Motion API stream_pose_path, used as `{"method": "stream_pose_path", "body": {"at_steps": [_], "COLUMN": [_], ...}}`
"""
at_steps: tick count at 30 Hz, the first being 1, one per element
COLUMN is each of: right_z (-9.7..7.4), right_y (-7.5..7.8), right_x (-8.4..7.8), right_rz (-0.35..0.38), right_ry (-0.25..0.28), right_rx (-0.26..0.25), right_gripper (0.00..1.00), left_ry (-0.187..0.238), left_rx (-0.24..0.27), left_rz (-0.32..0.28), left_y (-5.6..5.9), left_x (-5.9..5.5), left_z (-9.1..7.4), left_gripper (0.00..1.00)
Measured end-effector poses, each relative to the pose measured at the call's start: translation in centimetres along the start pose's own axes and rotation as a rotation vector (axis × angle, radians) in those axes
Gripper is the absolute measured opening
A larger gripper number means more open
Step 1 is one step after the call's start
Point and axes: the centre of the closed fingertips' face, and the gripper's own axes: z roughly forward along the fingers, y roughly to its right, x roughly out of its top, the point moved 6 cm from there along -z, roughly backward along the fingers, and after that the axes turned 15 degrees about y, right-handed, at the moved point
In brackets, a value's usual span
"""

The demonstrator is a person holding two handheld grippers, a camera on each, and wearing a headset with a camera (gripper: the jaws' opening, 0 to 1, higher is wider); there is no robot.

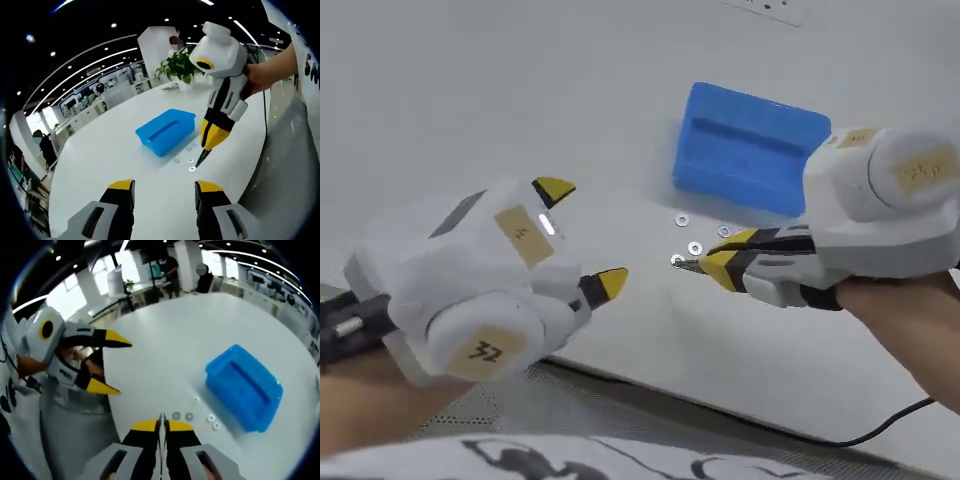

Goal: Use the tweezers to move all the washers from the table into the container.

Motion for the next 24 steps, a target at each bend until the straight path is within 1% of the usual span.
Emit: {"method": "stream_pose_path", "body": {"at_steps": [1,2,3,4,5,6,7,9,10,12,13,14,15,16,17,18,19,21,22,23,24], "right_z": [-0.3,-0.5,-0.8,-1.0,-1.1,-1.3,-1.5,-1.7,-1.8,-1.8,-1.9,-1.9,-1.9,-2.0,-2.0,-2.0,-2.1,-2.2,-2.2,-2.3,-2.4], "right_y": [-0.2,-0.4,-0.6,-0.7,-0.8,-1.0,-1.2,-1.5,-1.6,-1.8,-1.9,-2.0,-2.0,-2.1,-2.1,-2.1,-2.2,-2.1,-2.1,-2.1,-2.1], "right_x": [0.3,0.5,0.9,1.1,1.3,1.6,1.9,2.2,2.3,2.5,2.6,2.7,2.9,3.1,3.3,3.6,3.6,4.0,4.2,4.4,4.5], "right_rz": [0.002,0.006,0.019,0.026,0.034,0.045,0.057,0.075,0.08,0.091,0.097,0.104,0.107,0.108,0.106,0.108,0.11,0.099,0.09,0.078,0.071], "right_ry": [0.009,0.017,0.032,0.043,0.052,0.063,0.077,0.087,0.092,0.106,0.116,0.13,0.141,0.158,0.174,0.21,0.21,0.246,0.267,0.287,0.301], "right_rx": [0.003,0.01,0.02,0.023,0.03,0.036,0.044,0.059,0.061,0.069,0.069,0.067,0.066,0.065,0.062,0.051,0.051,0.04,0.036,0.036,0.034], "right_gripper": [0.02,0.02,0.02,0.02,0.02,0.02,0.02,0.02,0.02,0.02,0.02,0.02,0.02,0.02,0.02,0.02,0.02,0.02,0.02,0.02,0.02], "left_ry": [0.016,0.023,0.023,0.015,0.016,0.038,0.037,0.06,0.063,0.059,0.067,0.072,0.078,0.085,0.09,0.089,0.097,0.102,0.112,0.12,0.128], "left_rx": [-0.036,-0.048,-0.106,-0.13,-0.121,-0.155,-0.174,-0.179,-0.184,-0.18,-0.19,-0.187,-0.173,-0.161,-0.143,-0.138,-0.12,-0.101,-0.083,-0.078,-0.069], "left_rz": [0.003,0.003,0.004,0.012,0.027,0.064,0.081,0.109,0.112,0.129,0.129,0.119,0.107,0.111,0.116,0.134,0.12,0.089,0.074,0.047,0.0], "left_y": [0.4,0.6,1.3,1.7,1.8,2.3,2.7,3.2,3.4,3.7,3.9,4.0,4.0,3.9,3.9,3.9,3.8,3.8,3.7,3.7,3.6], "left_x": [0.2,0.3,0.3,0.3,0.3,0.7,0.8,1.1,1.1,1.3,1.5,1.6,1.7,1.9,2.0,2.2,2.3,2.5,2.7,2.9,3.1], "left_z": [0.6,0.9,1.4,1.7,2.0,2.4,2.6,3.0,3.2,3.7,3.8,3.9,3.9,4.0,4.0,4.0,4.1,4.1,4.1,4.1,4.0], "left_gripper": [0.45,0.43,0.44,0.45,0.44,0.42,0.4,0.35,0.32,0.3,0.29,0.25,0.19,0.11,0.04,0.04,0.03,0.02,0.02,0.01,0.01]}}
